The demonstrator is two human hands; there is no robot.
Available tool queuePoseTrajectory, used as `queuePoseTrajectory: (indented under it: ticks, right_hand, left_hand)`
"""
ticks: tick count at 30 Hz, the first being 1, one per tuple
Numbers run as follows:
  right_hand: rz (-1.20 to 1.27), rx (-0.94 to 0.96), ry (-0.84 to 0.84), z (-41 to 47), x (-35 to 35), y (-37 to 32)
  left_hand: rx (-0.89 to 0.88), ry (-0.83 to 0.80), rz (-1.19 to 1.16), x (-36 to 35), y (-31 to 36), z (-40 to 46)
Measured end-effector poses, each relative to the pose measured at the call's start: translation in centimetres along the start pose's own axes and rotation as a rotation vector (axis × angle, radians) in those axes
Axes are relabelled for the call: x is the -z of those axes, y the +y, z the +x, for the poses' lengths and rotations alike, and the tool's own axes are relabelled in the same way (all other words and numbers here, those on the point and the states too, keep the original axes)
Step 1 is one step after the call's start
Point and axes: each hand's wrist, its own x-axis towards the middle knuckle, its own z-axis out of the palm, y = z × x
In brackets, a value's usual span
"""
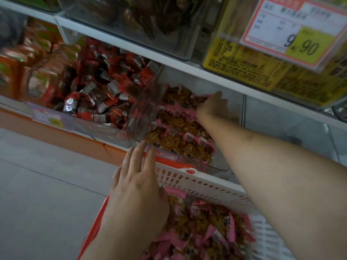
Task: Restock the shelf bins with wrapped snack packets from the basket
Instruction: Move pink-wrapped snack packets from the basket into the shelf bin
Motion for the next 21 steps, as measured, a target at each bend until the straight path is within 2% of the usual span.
queuePoseTrajectory:
  ticks: [4,9,12,14,17,19,21]
  right_hand:
    - [-0.100,0.114,0.027,-2.2,1.5,-0.5]
    - [-0.029,0.604,0.132,-8.6,3.9,0.6]
    - [0.133,0.805,0.051,-15.6,6.1,4.1]
    - [0.160,0.866,-0.093,-19.9,6.7,7.2]
    - [-0.122,0.742,-0.317,-23.1,4.3,11.8]
    - [-0.333,0.544,-0.354,-22.8,0.8,14.5]
    - [-0.307,0.323,-0.370,-21.6,-2.7,16.5]
  left_hand:
    - [-0.010,-0.012,-0.027,0.3,0.0,0.3]
    - [-0.060,0.018,-0.137,1.4,-0.1,0.5]
    - [-0.054,0.086,-0.144,1.9,-0.8,0.2]
    - [0.011,0.092,-0.140,2.2,-1.3,-0.1]
    - [0.164,-0.031,-0.125,2.2,-1.9,-0.6]
    - [0.213,-0.106,-0.103,1.8,-2.2,-0.9]
    - [0.222,-0.130,-0.076,1.4,-2.4,-1.2]
